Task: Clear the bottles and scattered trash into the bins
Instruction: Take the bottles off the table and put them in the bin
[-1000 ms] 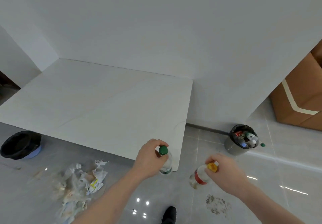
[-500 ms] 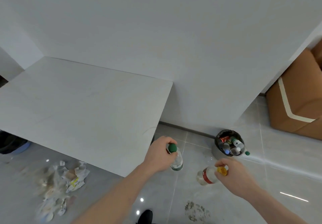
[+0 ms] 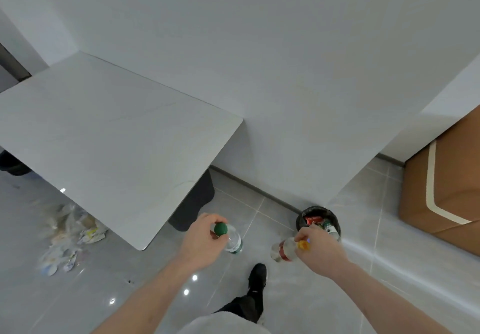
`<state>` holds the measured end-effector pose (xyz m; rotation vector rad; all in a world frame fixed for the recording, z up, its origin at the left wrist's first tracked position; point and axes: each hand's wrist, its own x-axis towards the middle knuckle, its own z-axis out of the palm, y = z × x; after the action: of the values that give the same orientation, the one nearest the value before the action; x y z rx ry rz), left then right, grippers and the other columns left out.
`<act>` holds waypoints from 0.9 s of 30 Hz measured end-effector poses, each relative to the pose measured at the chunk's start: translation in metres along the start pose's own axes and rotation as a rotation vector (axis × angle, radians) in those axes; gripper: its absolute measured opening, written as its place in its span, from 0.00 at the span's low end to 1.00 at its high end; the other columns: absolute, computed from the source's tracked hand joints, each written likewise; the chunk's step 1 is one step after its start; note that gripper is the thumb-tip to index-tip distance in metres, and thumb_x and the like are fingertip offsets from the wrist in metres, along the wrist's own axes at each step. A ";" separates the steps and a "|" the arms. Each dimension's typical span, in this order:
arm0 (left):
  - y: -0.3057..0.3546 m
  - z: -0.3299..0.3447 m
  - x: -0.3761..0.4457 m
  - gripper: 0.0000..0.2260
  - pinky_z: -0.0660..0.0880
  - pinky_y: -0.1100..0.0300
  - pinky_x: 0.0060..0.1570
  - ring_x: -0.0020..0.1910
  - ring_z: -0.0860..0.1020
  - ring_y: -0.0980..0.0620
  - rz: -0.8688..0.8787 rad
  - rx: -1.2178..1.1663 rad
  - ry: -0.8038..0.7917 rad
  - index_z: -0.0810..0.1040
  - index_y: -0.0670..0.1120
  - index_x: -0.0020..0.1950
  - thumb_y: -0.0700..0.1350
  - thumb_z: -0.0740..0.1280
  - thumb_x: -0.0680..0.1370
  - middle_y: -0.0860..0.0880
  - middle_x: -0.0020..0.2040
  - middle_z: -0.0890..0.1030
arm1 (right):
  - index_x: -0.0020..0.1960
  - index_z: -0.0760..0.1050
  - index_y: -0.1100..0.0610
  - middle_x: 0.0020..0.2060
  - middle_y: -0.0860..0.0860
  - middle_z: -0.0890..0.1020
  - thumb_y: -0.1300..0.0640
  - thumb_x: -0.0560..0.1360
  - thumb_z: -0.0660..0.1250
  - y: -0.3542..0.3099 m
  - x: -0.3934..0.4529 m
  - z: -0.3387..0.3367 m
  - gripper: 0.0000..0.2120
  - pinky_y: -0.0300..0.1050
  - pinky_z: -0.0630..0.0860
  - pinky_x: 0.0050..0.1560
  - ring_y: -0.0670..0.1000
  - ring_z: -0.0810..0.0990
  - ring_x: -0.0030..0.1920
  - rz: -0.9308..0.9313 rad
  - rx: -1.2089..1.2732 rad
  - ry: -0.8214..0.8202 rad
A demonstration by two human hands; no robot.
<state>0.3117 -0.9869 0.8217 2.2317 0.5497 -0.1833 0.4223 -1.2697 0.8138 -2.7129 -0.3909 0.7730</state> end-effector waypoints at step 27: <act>0.157 0.307 0.183 0.13 0.72 0.61 0.45 0.46 0.76 0.50 -0.056 0.123 -0.368 0.77 0.51 0.64 0.42 0.65 0.80 0.52 0.60 0.69 | 0.56 0.78 0.46 0.48 0.46 0.71 0.52 0.74 0.66 0.271 0.161 -0.094 0.11 0.41 0.74 0.46 0.50 0.76 0.42 0.034 -0.159 -0.241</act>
<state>0.5602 -1.2475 0.6713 2.2273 0.4077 -0.6572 0.6530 -1.4841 0.7206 -2.7844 -0.4792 1.1290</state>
